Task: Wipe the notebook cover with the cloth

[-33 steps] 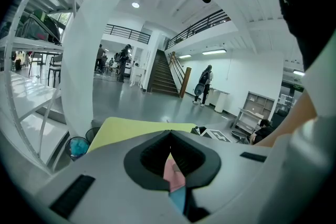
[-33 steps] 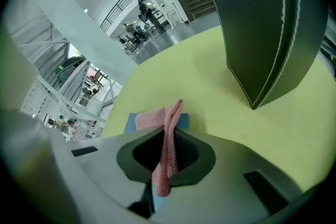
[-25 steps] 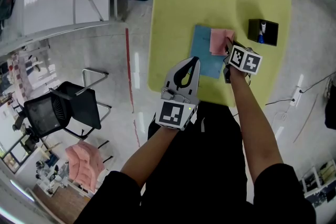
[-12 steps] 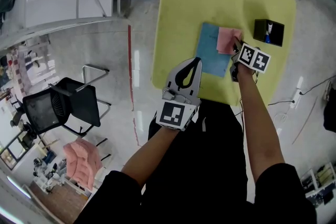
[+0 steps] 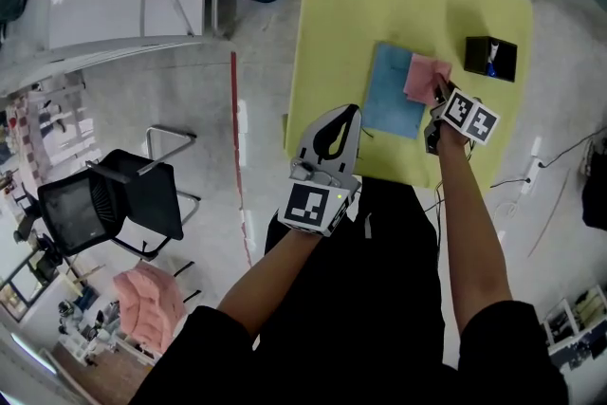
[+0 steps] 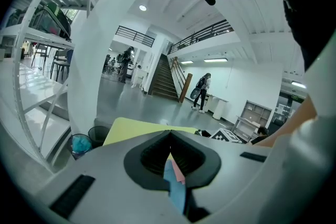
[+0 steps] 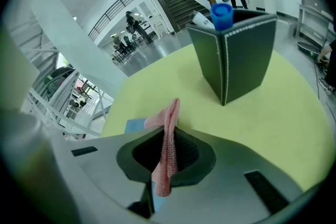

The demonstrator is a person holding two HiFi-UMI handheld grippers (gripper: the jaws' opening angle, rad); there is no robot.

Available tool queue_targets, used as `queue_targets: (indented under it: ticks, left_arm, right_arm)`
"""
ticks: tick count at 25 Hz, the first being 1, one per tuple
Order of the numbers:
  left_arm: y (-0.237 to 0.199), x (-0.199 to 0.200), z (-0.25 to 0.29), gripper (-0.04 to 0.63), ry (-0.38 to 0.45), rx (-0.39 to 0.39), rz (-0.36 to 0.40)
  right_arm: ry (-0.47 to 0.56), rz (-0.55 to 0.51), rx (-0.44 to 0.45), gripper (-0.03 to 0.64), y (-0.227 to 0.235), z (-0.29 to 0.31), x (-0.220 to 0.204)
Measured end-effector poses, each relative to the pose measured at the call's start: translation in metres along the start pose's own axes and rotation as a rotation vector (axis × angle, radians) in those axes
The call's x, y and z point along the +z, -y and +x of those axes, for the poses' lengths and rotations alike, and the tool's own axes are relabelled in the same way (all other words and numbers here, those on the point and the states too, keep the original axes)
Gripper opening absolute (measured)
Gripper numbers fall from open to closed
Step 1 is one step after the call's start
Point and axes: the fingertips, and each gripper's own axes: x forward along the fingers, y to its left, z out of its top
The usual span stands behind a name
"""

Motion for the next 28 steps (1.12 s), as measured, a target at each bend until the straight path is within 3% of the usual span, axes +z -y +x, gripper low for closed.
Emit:
queue_targets:
  ticks: [8, 14, 19, 28]
  left_arm:
    - [-0.030, 0.010, -0.024, 0.006, -0.015, -0.096, 0.008]
    - [-0.042, 0.012, -0.026, 0.006, -0.029, -0.160, 0.015]
    - [-0.045, 0.014, -0.025, 0.006, -0.041, -0.167, 0.041]
    - [-0.057, -0.001, -0.026, 0.007, -0.069, -0.111, 0.003]
  right_arm:
    - [0.135, -0.016, 0.100, 0.037, -0.102, -0.039, 0.009]
    - [0.137, 0.013, 0.142, 0.037, -0.148, -0.034, -0.011]
    - [0.102, 0.077, 0.161, 0.037, -0.157, -0.015, -0.031]
    - [0.021, 0.159, 0.121, 0.037, -0.140, 0.035, -0.065]
